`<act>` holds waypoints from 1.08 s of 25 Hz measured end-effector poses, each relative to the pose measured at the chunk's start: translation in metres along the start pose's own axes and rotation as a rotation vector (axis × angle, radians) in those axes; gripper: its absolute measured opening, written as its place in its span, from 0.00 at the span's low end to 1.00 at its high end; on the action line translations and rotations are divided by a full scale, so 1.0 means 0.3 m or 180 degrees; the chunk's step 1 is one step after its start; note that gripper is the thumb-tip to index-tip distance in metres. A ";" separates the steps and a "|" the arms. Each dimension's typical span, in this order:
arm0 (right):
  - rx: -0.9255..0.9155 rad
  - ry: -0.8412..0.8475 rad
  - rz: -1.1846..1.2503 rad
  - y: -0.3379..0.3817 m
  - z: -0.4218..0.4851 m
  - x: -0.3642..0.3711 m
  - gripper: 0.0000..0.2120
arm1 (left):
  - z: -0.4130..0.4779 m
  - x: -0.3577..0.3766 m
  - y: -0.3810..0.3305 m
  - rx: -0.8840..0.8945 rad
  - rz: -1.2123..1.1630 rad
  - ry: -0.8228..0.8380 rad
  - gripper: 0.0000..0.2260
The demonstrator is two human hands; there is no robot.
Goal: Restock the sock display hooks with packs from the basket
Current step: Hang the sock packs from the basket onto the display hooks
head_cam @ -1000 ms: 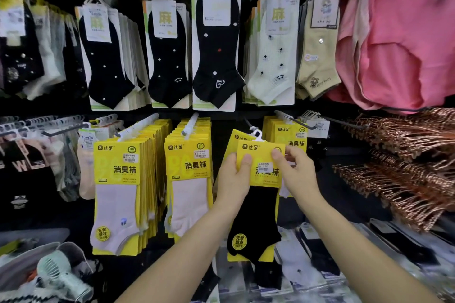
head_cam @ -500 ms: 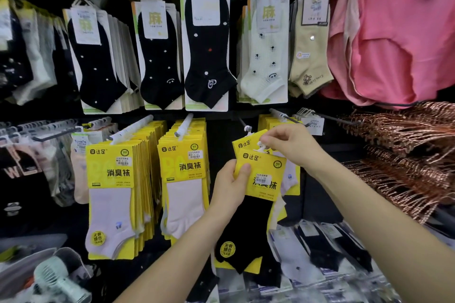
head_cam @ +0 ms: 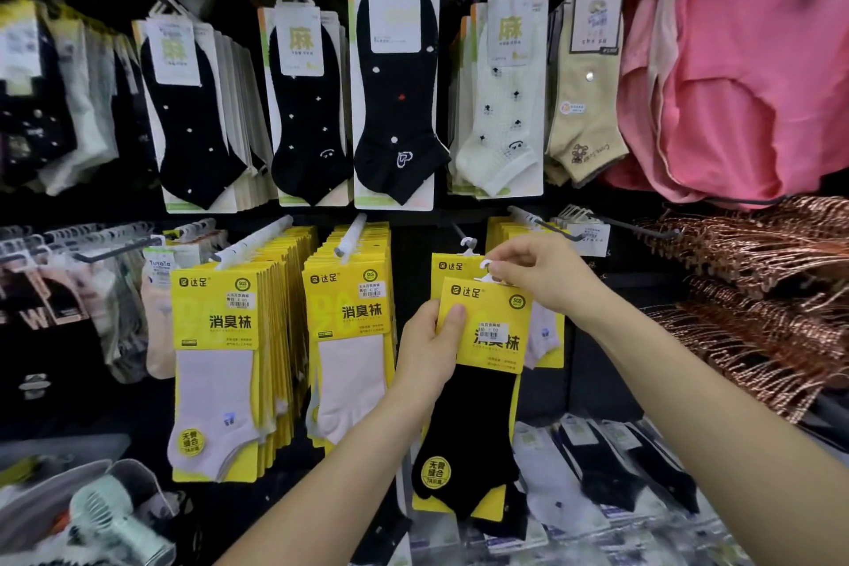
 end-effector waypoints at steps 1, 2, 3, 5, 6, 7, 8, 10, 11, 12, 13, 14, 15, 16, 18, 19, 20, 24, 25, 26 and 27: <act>0.0028 -0.0066 0.0074 -0.008 -0.001 -0.002 0.02 | 0.001 0.001 0.000 -0.0001 -0.0003 -0.0005 0.07; 0.0078 -0.0161 0.0149 -0.020 -0.005 -0.007 0.03 | 0.004 0.003 0.001 -0.0007 -0.0013 -0.0019 0.07; 0.0164 -0.0255 0.0234 -0.041 -0.016 -0.012 0.05 | 0.006 0.006 -0.001 -0.0020 -0.0043 -0.0041 0.06; 0.0491 -0.0343 0.0573 -0.103 -0.052 -0.002 0.07 | 0.016 0.014 -0.004 -0.0058 -0.0076 -0.0065 0.06; 0.0682 -0.0356 0.0808 -0.134 -0.075 0.012 0.05 | 0.021 0.021 -0.006 -0.0075 -0.0071 -0.0040 0.05; 0.0826 -0.0409 0.1000 -0.157 -0.094 0.022 0.02 | 0.023 0.032 -0.009 -0.0103 -0.0065 0.0018 0.05; 0.0942 -0.0528 0.1136 -0.176 -0.103 0.025 0.01 | 0.023 0.043 -0.012 -0.0102 -0.0036 0.0081 0.03; 0.1073 -0.0799 0.1202 -0.202 -0.087 0.013 0.03 | 0.023 0.049 -0.024 -0.0025 0.0081 0.0099 0.06; 0.1089 -0.0882 0.1128 -0.207 -0.068 0.006 0.05 | 0.027 0.037 -0.026 0.0050 0.0127 0.0014 0.10; 0.1090 -0.0904 0.1056 -0.204 -0.050 0.003 0.07 | 0.031 0.015 -0.031 0.0141 0.0140 -0.0108 0.13; 0.1079 -0.0881 0.0998 -0.198 -0.033 0.004 0.09 | 0.035 -0.013 -0.038 0.0234 0.0118 -0.0238 0.13; 0.1064 -0.0830 0.0917 -0.193 -0.019 0.013 0.10 | 0.038 -0.044 -0.043 0.0315 0.0063 -0.0353 0.12; 0.1029 -0.0771 0.0823 -0.186 -0.009 0.026 0.10 | 0.041 -0.074 -0.047 0.0378 0.0004 -0.0453 0.11; 0.1004 -0.0715 0.0738 -0.182 -0.002 0.043 0.11 | 0.044 -0.104 -0.048 0.0429 -0.0042 -0.0539 0.10; 0.1000 -0.0662 0.0629 -0.168 0.006 0.075 0.09 | 0.044 -0.157 -0.048 0.0498 -0.0086 -0.0677 0.09; 0.0996 -0.0652 0.0550 -0.164 0.009 0.089 0.09 | 0.045 -0.181 -0.046 0.0526 -0.0107 -0.0730 0.08; 0.0995 -0.0650 0.0441 -0.165 0.015 0.100 0.10 | 0.048 -0.203 -0.041 0.0550 -0.0131 -0.0774 0.08; 0.1103 -0.0717 0.0266 -0.202 0.021 0.129 0.16 | 0.063 -0.301 -0.013 0.0690 -0.0085 -0.1047 0.07; 0.1113 -0.0821 0.0307 -0.208 0.015 0.127 0.15 | 0.070 -0.330 -0.003 0.0701 -0.0093 -0.1164 0.08; 0.1121 -0.1000 0.0340 -0.211 0.002 0.119 0.15 | 0.078 -0.360 0.008 0.0695 -0.0107 -0.1277 0.09; 0.1071 -0.1244 0.0349 -0.209 -0.017 0.108 0.14 | 0.088 -0.387 0.019 0.0674 -0.0131 -0.1371 0.10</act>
Point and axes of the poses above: each hand's wrist, its own z-axis towards the middle knuckle, its own x-axis out of the palm, y = z × x, the point moved 6 cm from there along z, towards the middle knuckle, and after that the axes turned 15 degrees about -y, right-handed, at the moved point
